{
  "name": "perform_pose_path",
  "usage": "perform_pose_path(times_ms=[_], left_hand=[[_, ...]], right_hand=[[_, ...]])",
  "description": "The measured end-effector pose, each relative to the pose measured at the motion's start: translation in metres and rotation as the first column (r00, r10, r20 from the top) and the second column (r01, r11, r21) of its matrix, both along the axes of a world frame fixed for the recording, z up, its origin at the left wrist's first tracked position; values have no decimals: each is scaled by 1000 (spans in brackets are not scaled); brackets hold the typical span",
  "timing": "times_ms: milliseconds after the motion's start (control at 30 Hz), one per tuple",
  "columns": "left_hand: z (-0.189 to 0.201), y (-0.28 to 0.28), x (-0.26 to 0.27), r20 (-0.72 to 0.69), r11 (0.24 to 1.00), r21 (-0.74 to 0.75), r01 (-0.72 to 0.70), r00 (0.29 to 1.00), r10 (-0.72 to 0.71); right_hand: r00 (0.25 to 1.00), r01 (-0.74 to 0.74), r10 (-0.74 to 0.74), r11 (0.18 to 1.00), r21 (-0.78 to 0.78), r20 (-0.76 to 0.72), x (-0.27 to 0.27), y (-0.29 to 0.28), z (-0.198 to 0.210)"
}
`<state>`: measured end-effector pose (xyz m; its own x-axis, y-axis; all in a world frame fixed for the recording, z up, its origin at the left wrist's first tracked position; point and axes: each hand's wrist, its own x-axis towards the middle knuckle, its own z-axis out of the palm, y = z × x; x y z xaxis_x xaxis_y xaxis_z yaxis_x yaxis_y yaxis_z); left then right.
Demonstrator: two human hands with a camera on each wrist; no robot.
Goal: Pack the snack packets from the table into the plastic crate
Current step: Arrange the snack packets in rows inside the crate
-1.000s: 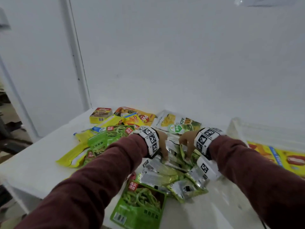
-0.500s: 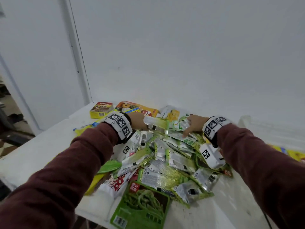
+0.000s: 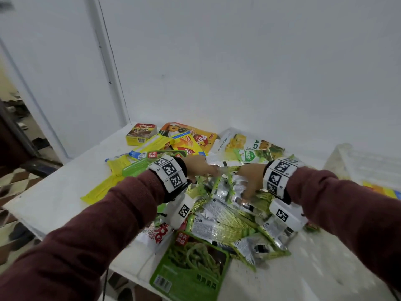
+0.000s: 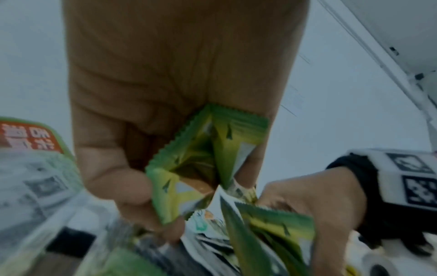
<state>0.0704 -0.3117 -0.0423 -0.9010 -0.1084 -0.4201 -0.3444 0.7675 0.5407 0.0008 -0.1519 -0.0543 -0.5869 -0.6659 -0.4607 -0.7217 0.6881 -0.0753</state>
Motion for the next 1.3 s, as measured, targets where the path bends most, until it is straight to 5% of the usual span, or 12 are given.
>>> perform_pose_path(times_ms=[133,267,467,900,1300], left_hand=[[-7,10,1,17,999,-8,-41,999,42],[-4,13,0,-7,996,40,-77,997,77],[-5,14,-4,-53,993,65,-103,993,106],[17,-37,21,-49,983,-50,-179,983,176],[16,-50,33,-77,959,120,-256,961,266]], right_hand=[[997,21,-9,984,-179,71,-10,11,-4],[999,25,-19,964,-264,25,-10,14,-5],[986,106,-54,934,-342,159,-10,17,18],[966,258,-255,946,-194,39,-19,-27,-18],[969,238,-240,970,-44,-59,-8,-36,-15]])
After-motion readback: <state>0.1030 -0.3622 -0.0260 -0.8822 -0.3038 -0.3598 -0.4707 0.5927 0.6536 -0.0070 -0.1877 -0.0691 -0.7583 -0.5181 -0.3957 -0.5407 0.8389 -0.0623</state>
